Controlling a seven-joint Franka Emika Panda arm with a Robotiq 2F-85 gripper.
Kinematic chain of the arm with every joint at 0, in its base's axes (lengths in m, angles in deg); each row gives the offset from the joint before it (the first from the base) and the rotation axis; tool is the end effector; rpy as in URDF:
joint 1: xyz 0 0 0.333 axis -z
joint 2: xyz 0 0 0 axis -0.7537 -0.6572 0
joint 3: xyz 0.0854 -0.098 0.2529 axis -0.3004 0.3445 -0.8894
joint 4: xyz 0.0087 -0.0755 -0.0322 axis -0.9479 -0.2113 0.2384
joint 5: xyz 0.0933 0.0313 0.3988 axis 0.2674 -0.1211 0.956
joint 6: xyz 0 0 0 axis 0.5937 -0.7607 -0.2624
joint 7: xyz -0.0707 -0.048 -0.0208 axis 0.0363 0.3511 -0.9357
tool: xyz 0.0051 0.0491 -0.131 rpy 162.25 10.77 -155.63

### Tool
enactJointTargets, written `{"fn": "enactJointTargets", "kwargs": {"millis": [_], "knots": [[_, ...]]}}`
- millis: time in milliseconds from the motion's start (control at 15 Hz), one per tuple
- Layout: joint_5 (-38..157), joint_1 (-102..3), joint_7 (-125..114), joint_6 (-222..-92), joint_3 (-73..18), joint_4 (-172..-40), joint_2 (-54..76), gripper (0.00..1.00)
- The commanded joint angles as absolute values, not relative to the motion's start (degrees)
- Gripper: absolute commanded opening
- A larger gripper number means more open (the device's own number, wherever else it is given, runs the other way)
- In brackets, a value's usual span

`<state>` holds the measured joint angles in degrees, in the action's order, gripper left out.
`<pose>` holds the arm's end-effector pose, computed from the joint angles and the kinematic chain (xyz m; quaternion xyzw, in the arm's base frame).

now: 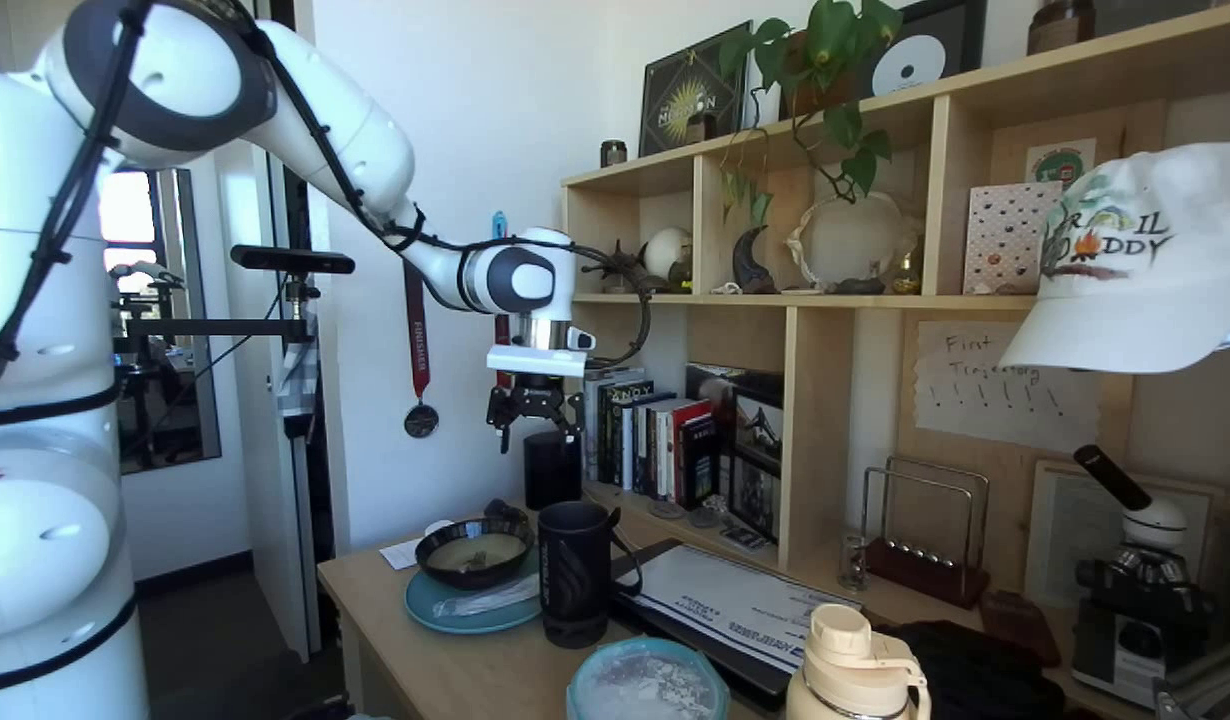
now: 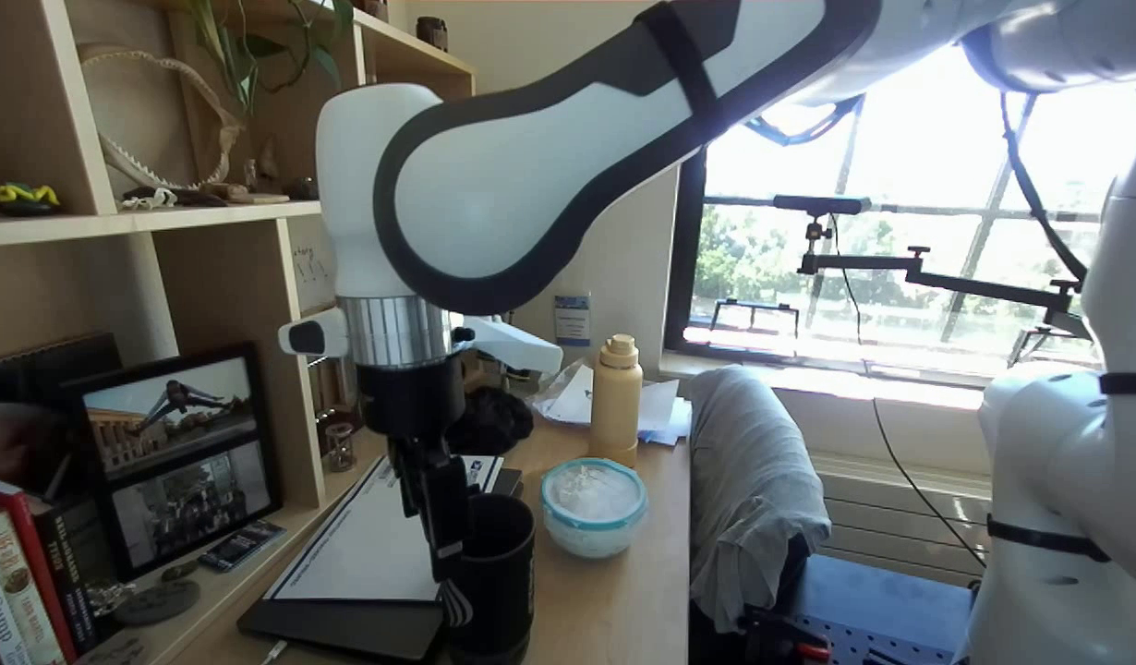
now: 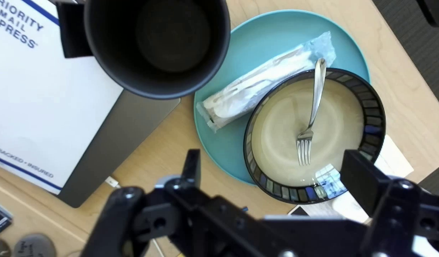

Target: Take the fork from the blue plate and place it in the brown bowl

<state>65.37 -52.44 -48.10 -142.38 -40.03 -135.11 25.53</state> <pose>0.5402 0.1202 0.3192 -0.9108 -0.4113 0.0187 0.0297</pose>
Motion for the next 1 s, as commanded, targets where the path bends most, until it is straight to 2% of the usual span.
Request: {"fn": "enactJointTargets", "kwargs": {"millis": [0,467,933], "knots": [[63.89,-53.73,-42.26,-145.75,-39.33,-143.35,35.25,1.00],[54.79,-55.71,-29.17,-144.54,-40.18,-148.69,44.49,1.00],[54.40,-57.15,-28.28,-143.82,-39.26,-148.12,43.39,1.00]]}}
